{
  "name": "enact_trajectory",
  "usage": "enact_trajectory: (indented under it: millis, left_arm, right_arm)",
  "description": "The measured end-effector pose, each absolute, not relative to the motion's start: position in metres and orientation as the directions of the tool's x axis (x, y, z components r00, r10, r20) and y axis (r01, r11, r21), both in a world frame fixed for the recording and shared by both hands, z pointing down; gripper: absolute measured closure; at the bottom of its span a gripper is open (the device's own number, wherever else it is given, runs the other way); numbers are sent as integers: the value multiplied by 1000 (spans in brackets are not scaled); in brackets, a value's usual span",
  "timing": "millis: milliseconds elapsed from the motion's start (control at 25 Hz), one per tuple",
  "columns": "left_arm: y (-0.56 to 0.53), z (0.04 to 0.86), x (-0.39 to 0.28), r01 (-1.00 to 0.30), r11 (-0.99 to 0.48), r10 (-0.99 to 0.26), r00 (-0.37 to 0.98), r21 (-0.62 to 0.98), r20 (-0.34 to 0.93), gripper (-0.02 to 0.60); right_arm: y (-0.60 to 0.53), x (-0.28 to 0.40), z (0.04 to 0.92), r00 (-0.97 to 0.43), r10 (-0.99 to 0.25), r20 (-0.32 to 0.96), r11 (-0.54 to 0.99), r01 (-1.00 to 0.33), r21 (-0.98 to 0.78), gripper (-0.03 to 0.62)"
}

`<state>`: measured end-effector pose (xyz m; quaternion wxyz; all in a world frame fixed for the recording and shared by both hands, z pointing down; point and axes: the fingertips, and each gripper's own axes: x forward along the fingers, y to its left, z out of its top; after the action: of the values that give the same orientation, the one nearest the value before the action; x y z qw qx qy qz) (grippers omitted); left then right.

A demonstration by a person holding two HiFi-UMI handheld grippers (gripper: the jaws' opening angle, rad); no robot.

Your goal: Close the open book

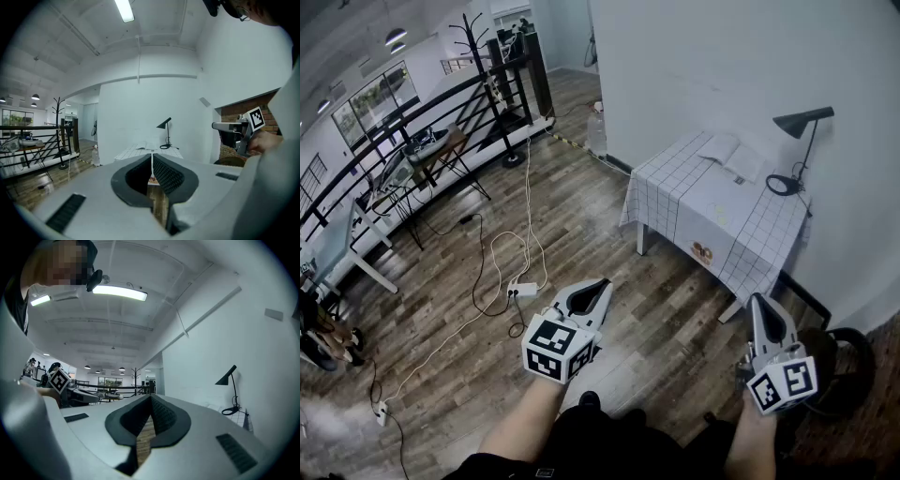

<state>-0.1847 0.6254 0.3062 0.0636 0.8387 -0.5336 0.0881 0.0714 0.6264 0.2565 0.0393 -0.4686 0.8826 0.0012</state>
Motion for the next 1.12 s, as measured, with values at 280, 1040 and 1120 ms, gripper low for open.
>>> enact_trajectory:
  millis: [280, 1040, 1120]
  left_arm:
    - [631, 304, -172, -900, -437, -878, 426, -1, 221, 563]
    - [553, 349, -171, -891, -447, -853, 450, 74, 264, 563]
    - [532, 353, -170, -884, -459, -844, 464, 84, 270, 563]
  right_arm:
    - [637, 74, 258, -565, -822, -65, 568, -822, -31, 591]
    - [579, 74, 295, -581, -814, 23, 573, -808, -134, 591]
    - [561, 73, 299, -573, -819, 37, 564, -814, -140, 591]
